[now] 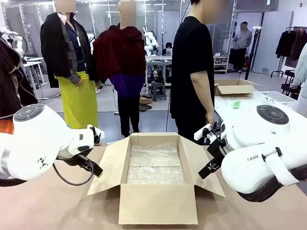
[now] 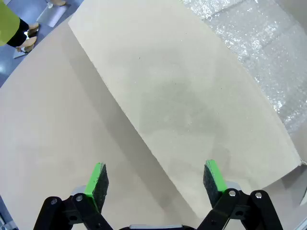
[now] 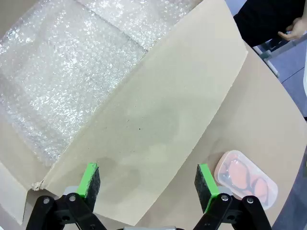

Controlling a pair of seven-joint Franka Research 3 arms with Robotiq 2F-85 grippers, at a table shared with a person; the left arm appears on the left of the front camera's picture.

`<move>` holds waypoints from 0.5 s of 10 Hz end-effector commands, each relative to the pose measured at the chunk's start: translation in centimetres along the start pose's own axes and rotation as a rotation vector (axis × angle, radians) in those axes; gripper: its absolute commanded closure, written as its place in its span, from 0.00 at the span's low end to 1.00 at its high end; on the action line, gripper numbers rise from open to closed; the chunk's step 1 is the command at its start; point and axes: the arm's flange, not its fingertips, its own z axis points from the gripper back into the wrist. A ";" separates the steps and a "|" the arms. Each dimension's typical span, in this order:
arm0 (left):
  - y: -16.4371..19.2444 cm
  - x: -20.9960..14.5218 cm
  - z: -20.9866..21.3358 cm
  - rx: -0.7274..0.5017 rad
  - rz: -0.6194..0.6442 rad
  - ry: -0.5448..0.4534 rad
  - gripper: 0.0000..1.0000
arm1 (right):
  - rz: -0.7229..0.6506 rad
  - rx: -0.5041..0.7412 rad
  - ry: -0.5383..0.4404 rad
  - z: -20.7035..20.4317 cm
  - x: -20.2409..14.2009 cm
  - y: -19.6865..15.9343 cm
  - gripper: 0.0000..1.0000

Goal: Pack the glasses set securely to prepare it for shipping.
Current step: Place the Glasses case inside the Package Box.

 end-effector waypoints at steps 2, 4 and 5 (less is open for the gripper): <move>0.0 0.0 0.0 0.000 0.000 0.000 0.00 | 0.000 0.000 0.000 0.0 0.0 0.0 0.00; 0.0 0.0 0.0 0.000 0.000 0.000 0.00 | 0.000 0.000 0.000 0.0 0.0 0.0 0.00; 0.0 0.0 0.0 0.000 0.000 0.000 0.00 | 0.000 0.000 0.000 0.0 0.0 0.0 0.00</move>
